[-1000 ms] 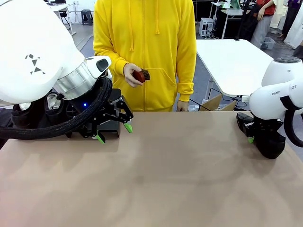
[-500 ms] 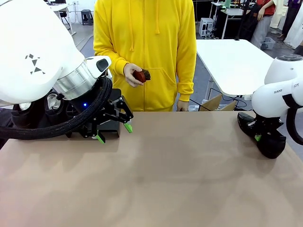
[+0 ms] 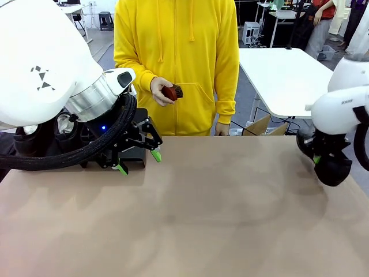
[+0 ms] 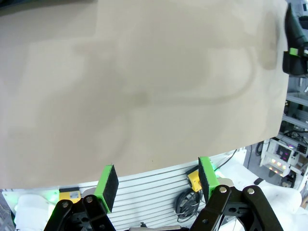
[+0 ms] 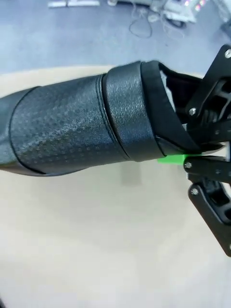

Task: Organize the shoes by placing them on the stand.
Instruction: Pick up one Shoe and place it in the middle of the table.

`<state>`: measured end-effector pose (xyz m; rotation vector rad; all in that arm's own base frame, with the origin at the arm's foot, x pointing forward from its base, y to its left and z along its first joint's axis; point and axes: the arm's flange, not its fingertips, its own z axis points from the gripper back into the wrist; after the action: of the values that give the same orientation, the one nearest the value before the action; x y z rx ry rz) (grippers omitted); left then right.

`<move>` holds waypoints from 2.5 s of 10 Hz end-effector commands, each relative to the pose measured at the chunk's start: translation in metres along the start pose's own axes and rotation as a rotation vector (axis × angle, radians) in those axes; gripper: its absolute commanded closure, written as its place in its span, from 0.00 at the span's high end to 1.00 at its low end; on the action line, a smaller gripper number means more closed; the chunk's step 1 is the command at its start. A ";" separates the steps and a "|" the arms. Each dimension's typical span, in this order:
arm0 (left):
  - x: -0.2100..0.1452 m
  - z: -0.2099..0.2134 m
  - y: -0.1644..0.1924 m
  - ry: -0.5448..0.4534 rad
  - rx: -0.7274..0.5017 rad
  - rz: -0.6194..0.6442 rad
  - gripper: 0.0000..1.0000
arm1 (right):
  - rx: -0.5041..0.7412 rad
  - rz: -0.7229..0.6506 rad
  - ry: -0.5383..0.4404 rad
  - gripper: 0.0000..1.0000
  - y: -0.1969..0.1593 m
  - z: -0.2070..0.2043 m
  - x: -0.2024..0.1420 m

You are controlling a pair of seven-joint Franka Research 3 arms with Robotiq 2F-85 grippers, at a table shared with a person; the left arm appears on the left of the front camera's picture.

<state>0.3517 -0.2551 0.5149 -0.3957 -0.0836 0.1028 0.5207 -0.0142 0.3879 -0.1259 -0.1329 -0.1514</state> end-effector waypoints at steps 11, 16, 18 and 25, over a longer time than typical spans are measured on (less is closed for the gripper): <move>-0.001 0.001 0.001 0.005 -0.007 0.001 0.87 | 0.032 -0.037 -0.170 0.00 0.125 0.130 -0.140; -0.001 0.001 0.001 0.005 -0.007 0.001 0.87 | 0.243 0.021 -0.255 0.00 0.194 0.163 -0.213; -0.001 0.001 0.001 0.005 -0.007 0.001 0.87 | 0.299 0.122 -0.199 0.00 0.237 0.142 -0.240; -0.001 0.001 0.001 0.005 -0.007 0.001 0.87 | 0.335 0.106 -0.060 0.00 0.285 0.058 -0.267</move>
<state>0.3518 -0.2550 0.5152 -0.3959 -0.0839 0.1029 0.2972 0.3022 0.3805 0.1637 -0.2055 0.0040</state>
